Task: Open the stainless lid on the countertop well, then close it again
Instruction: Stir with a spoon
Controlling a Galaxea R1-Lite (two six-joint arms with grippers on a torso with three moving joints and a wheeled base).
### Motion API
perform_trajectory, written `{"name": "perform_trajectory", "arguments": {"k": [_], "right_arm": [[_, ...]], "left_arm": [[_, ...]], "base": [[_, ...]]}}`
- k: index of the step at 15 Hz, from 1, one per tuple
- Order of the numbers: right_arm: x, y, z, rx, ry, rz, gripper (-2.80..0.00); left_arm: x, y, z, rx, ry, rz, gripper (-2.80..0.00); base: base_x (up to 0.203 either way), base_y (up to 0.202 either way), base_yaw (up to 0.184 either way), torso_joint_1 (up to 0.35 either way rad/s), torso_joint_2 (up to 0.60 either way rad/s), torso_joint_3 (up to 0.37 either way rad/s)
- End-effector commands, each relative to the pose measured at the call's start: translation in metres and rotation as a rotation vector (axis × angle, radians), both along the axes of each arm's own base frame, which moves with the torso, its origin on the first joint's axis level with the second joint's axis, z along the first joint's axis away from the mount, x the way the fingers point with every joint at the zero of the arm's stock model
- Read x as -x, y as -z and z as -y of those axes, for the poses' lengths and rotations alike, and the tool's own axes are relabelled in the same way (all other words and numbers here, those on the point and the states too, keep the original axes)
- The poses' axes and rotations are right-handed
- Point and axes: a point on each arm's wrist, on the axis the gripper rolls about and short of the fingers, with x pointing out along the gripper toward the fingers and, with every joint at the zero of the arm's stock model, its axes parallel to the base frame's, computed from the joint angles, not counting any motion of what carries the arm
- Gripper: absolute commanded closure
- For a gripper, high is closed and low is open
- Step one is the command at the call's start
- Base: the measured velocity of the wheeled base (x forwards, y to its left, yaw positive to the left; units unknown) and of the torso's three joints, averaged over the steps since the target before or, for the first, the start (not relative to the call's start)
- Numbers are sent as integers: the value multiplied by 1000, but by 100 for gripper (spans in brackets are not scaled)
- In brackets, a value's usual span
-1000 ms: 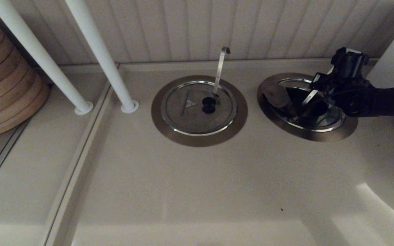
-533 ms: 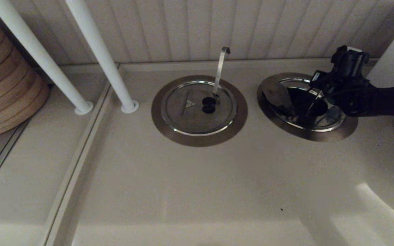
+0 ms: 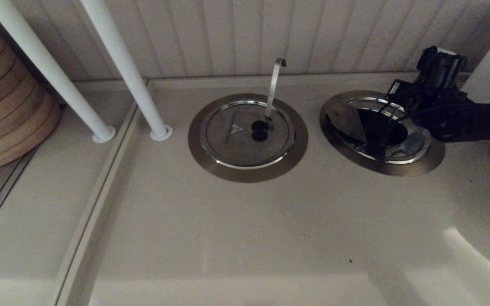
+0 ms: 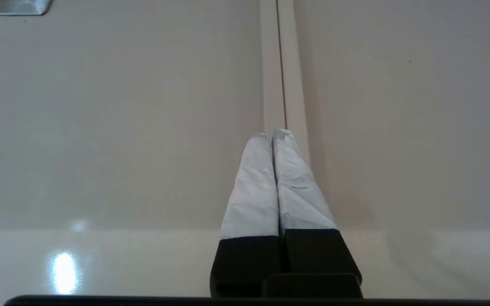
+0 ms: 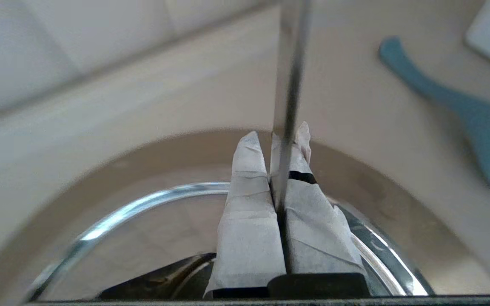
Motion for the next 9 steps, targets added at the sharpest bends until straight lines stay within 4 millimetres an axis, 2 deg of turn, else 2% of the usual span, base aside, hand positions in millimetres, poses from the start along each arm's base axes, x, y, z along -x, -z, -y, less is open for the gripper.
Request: {"name": "perform_trajectory", "arguments": {"k": [1, 5, 9], "right_arm": [[22, -26, -7, -3, -17, 53, 0], [58, -59, -18, -4, -51, 112, 0], [68, -63, -24, -4, -76, 115, 0]], "left_arm": [[0, 0, 0, 0, -2, -1, 0], [0, 0, 0, 0, -1, -1, 0], [0, 0, 0, 0, -1, -1, 0]], "base": [[0, 0, 0, 0, 0, 0], [0, 0, 0, 0, 0, 0], [0, 0, 0, 0, 0, 0]]}}
